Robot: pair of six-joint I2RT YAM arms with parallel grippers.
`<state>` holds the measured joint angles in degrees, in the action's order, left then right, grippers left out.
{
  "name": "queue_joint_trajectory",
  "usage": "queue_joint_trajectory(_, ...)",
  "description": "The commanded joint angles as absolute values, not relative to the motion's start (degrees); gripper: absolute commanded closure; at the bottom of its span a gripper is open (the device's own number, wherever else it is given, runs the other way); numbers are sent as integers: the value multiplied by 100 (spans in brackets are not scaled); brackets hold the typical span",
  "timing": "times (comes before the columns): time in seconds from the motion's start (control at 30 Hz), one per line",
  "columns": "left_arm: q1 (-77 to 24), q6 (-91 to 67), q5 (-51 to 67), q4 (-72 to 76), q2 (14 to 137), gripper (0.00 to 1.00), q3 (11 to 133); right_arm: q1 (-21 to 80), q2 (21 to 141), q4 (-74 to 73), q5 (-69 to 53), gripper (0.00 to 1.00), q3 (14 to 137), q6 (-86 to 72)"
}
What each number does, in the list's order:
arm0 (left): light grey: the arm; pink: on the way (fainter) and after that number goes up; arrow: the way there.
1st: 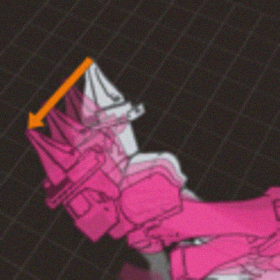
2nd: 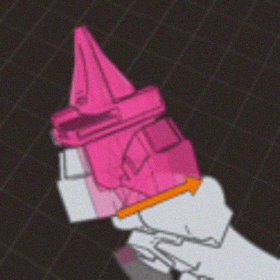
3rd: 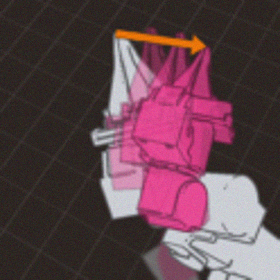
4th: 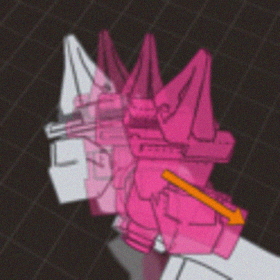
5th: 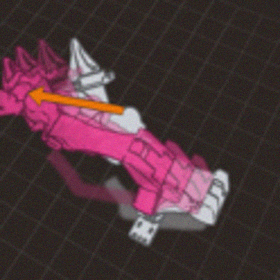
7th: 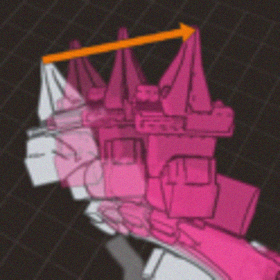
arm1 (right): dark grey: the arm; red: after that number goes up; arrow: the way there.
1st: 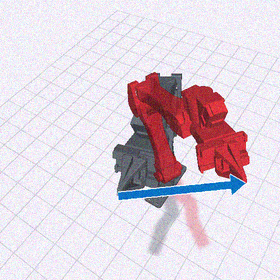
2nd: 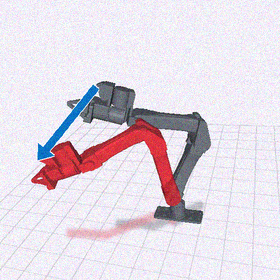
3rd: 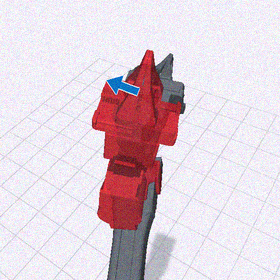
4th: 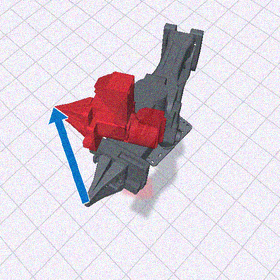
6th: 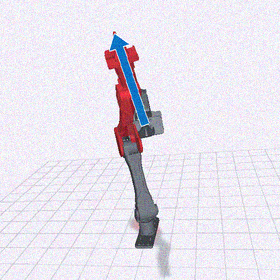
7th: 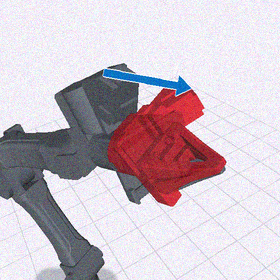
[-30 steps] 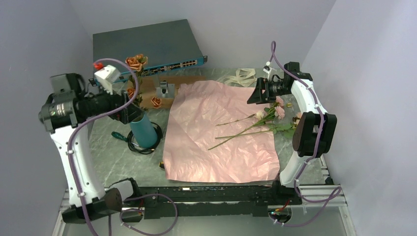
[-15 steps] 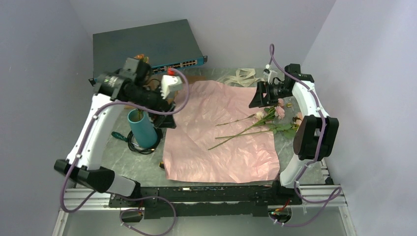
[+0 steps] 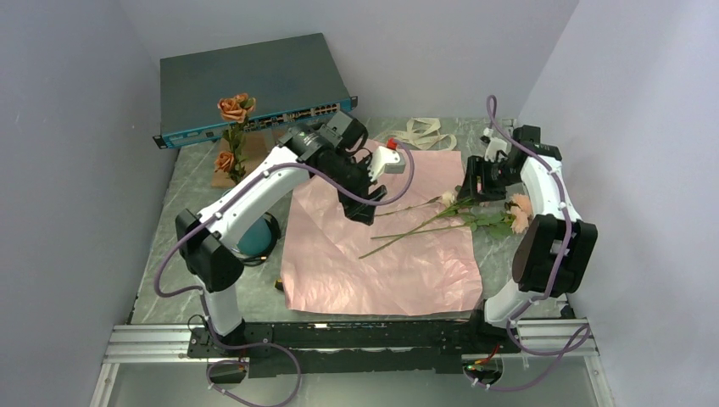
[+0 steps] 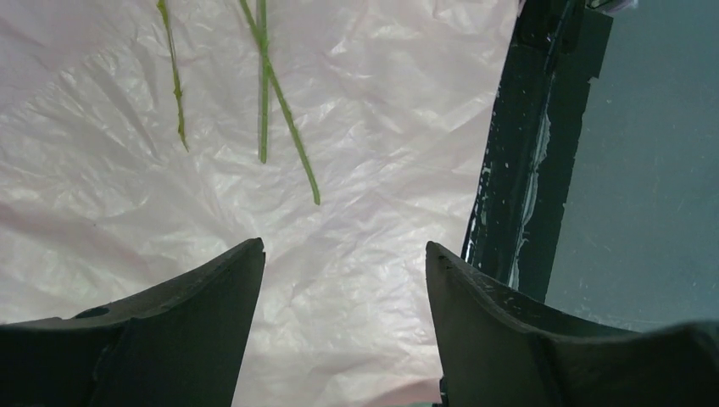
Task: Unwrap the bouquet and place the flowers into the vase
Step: Pick up the fake flower from the wrapping paper.
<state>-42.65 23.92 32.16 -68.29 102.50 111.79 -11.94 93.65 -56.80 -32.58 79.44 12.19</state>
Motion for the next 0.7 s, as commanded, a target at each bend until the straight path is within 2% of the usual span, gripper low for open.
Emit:
queue_joint_trajectory(0.0, -4218, 2105, 3242, -6229, 10327, 24, 11188, -1405, 9011, -5129, -2007, 41, 7645, 564)
queue_joint_trajectory(0.1, -4214, 2092, 3137, -6101, 10310, 23, 11101, -1413, 9067, -4953, -1553, 51, 7542, 300)
queue_joint_trajectory(0.27, -4218, 2075, 3051, -6080, 10190, 22, 10884, -1513, 9360, -5431, -1404, 48, 7557, 889)
queue_joint_trajectory(0.4, -4212, 2113, 2952, -6107, 10095, 21, 10796, -1858, 8983, -5193, -1173, 42, 7234, 449)
queue_joint_trajectory(0.5, -4218, 2160, 2942, -6124, 10069, 19, 10768, -1967, 8671, -5056, -892, 29, 6822, -152)
queue_joint_trajectory(0.67, -4219, 2162, 3079, -6179, 10102, 19, 10830, -2015, 8390, -4397, -272, 15, 6382, -1121)
